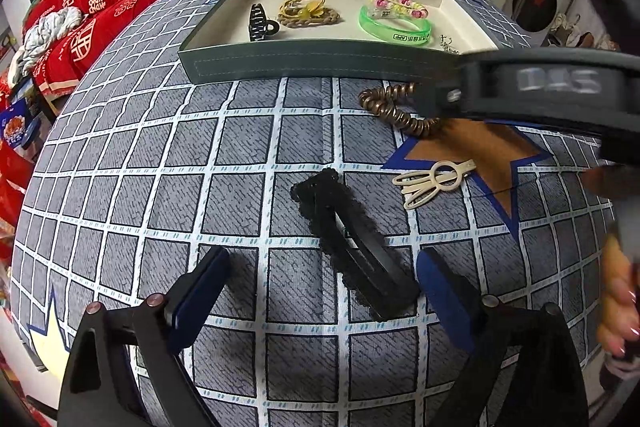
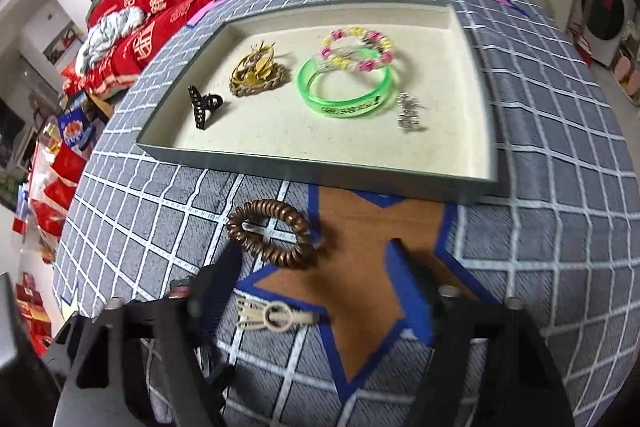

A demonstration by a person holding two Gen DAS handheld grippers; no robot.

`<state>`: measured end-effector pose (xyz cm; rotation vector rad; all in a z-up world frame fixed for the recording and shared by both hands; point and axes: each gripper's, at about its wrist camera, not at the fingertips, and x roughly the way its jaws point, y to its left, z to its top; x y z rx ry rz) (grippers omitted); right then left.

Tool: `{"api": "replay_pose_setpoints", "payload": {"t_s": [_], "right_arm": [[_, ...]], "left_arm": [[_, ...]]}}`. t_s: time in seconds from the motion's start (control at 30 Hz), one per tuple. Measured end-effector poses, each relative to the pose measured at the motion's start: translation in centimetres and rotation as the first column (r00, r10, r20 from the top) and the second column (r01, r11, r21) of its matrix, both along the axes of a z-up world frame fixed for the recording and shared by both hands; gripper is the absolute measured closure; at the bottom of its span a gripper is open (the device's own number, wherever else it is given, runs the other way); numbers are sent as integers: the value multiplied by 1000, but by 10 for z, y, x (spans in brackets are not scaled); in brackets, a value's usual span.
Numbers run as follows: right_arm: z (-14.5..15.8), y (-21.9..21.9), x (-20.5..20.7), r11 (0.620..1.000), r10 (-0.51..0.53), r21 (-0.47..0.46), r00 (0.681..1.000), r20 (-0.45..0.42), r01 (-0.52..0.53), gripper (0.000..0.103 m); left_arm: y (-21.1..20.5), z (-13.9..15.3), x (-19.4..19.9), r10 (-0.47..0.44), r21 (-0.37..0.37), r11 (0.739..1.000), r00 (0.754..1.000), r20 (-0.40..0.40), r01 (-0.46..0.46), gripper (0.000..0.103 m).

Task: Organize jewelry
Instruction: 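Grasp the black snap hair clip with the left tool while the right tool grasps the brown coil hair tie, then carry the snap clip and coil hair tie with both tools over the tray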

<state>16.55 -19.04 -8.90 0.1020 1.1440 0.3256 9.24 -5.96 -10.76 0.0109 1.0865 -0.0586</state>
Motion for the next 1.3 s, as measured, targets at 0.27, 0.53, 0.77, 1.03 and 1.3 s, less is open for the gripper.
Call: {"api": "replay_pose_setpoints", "payload": {"t_s": [0.27,0.53,0.77,1.03,1.3], "right_arm": [[-3,14,-2,998,36,-47,999,37,-34,89],[13,-8,-26,1000,-8,-24,997,82,10,91],[21,-27,-48,998,-62,23,994,92,60,91],[32,-37,-68,994,-96,66,990,104,89,91],[38,-40,-74,991,-114,79,988,102,106,91]], "left_arm": [[-3,6,-6,-47,1,999,999,22,47,27],[7,12,-10,-110,-46,993,993,49,112,65],[15,14,-14,-140,-114,983,988,64,147,65],[22,26,-17,-151,-133,978,984,99,164,65],[32,39,-13,-151,-149,974,979,135,171,65]]}}
